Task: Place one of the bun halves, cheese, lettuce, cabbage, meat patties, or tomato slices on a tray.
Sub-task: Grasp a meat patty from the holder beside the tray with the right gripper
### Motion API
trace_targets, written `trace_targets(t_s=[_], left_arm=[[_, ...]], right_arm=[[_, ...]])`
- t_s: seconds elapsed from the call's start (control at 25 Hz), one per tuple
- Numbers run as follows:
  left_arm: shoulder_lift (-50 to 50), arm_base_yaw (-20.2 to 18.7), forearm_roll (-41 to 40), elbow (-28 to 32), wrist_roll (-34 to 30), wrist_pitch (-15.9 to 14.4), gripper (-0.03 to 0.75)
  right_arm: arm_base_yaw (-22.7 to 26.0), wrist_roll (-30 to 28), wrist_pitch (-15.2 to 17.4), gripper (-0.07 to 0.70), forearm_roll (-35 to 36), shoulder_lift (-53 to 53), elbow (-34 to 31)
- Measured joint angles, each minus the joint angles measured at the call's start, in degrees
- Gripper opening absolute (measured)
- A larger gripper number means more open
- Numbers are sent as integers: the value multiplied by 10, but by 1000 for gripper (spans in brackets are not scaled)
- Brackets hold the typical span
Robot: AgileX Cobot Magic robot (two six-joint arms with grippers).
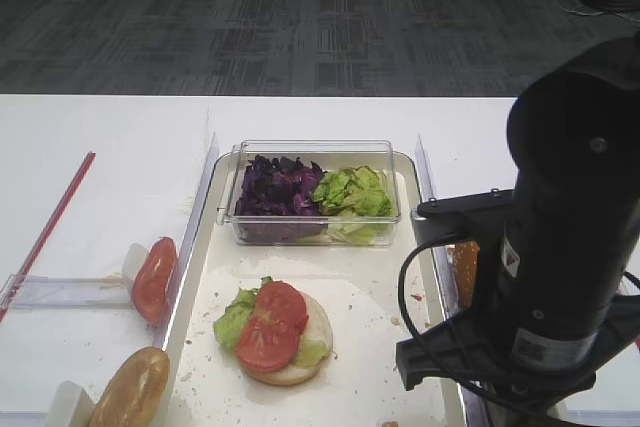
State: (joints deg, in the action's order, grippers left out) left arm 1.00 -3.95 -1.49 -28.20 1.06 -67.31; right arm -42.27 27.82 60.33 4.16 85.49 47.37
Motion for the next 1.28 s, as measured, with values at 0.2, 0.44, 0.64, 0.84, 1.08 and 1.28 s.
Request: trace_targets(t_s=[0.2,0.44,0.64,0.84,1.08,1.28], left_arm=[[0,0,0,0,0,0,616],[0,0,0,0,0,0,616],[0,0,0,0,0,0,616],[0,0,0,0,0,0,616],[0,0,0,0,0,0,616],[0,0,0,0,0,0,616]], right_arm=[[0,0,-1,131,0,0,0],[0,0,2,131,0,-19,4],[0,0,29,131,2,-24,30],[0,0,42,131,2,-33,46],[0,0,48,131,2,-33,46],[0,-10,44,131,1,-33,46]])
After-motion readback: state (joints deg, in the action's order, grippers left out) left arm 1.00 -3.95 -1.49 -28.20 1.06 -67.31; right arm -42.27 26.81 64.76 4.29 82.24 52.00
